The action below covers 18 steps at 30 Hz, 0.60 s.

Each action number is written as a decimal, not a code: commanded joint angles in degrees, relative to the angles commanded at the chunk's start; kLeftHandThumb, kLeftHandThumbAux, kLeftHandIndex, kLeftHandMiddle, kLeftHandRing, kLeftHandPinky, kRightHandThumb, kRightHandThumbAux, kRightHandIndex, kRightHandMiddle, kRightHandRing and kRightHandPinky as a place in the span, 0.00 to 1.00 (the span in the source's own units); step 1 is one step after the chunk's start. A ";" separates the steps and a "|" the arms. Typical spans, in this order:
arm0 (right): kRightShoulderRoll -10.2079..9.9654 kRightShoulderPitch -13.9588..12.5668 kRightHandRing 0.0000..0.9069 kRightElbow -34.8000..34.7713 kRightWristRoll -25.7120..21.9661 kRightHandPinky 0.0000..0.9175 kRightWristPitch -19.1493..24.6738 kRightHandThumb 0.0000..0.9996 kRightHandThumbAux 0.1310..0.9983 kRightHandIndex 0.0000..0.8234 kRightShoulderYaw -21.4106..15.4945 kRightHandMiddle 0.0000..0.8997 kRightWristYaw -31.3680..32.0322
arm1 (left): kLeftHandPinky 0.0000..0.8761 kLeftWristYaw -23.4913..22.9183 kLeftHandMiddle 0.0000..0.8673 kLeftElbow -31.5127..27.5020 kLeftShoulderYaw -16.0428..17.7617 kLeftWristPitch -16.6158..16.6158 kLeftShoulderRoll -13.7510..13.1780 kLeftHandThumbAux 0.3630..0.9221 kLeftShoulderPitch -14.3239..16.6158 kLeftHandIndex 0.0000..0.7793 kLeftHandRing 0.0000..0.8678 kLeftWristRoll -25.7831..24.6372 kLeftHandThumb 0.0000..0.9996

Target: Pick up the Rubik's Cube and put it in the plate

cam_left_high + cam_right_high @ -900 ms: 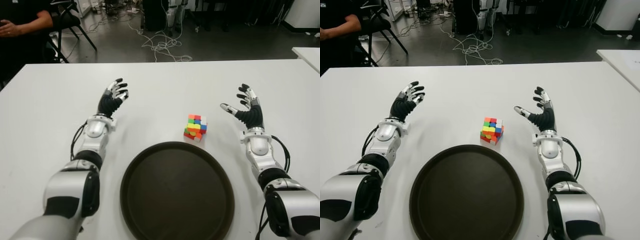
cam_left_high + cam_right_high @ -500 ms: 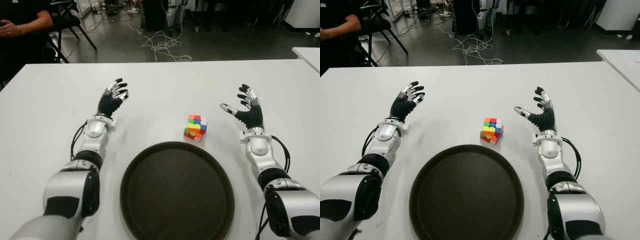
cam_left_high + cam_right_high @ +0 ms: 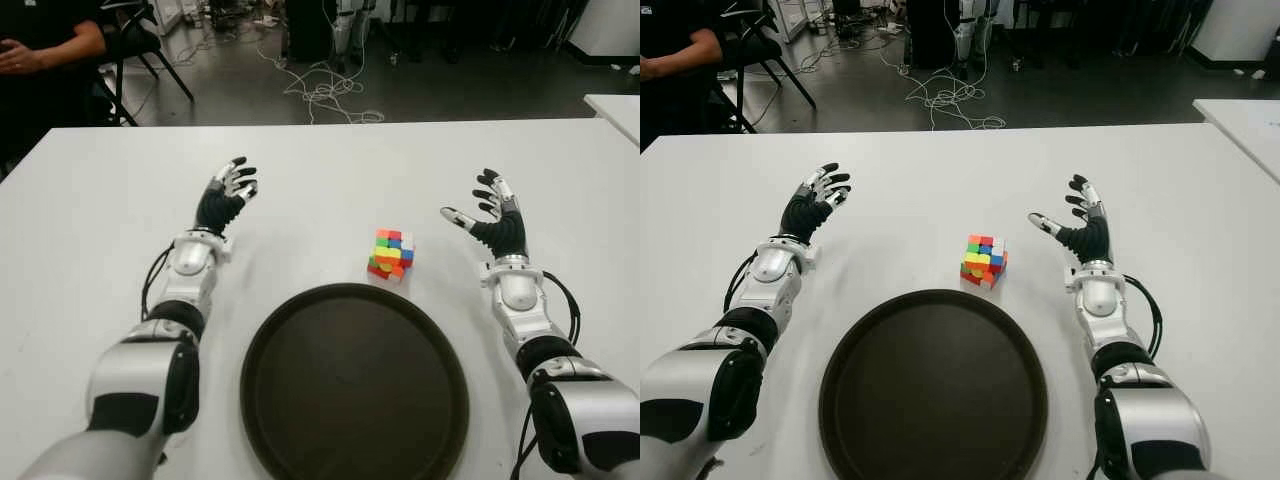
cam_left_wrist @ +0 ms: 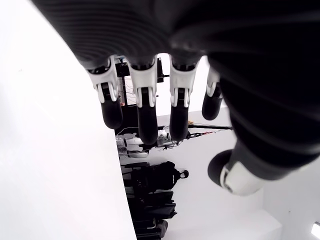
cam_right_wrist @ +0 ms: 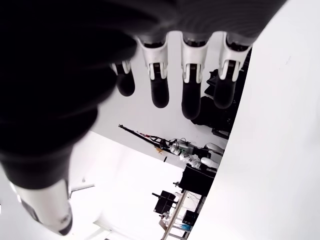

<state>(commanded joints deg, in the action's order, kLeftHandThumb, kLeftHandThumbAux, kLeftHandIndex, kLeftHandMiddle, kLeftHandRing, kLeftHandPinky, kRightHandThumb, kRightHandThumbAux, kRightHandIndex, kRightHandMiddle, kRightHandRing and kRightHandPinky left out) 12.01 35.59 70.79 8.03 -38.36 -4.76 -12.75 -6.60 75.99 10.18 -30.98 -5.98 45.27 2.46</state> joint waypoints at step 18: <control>0.04 -0.02 0.19 0.10 -0.10 0.20 0.04 0.05 0.67 0.11 -0.22 0.18 0.33 | 0.16 0.09 0.24 0.01 -0.03 0.36 0.03 0.57 -0.08 0.16 0.20 0.13 0.09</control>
<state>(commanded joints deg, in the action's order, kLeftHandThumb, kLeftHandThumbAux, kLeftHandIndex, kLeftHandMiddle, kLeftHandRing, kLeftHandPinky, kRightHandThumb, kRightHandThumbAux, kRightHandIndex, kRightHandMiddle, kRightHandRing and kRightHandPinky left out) 12.04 35.58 70.88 7.93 -38.32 -4.98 -12.42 -6.51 75.99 10.15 -30.61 -5.96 45.19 2.59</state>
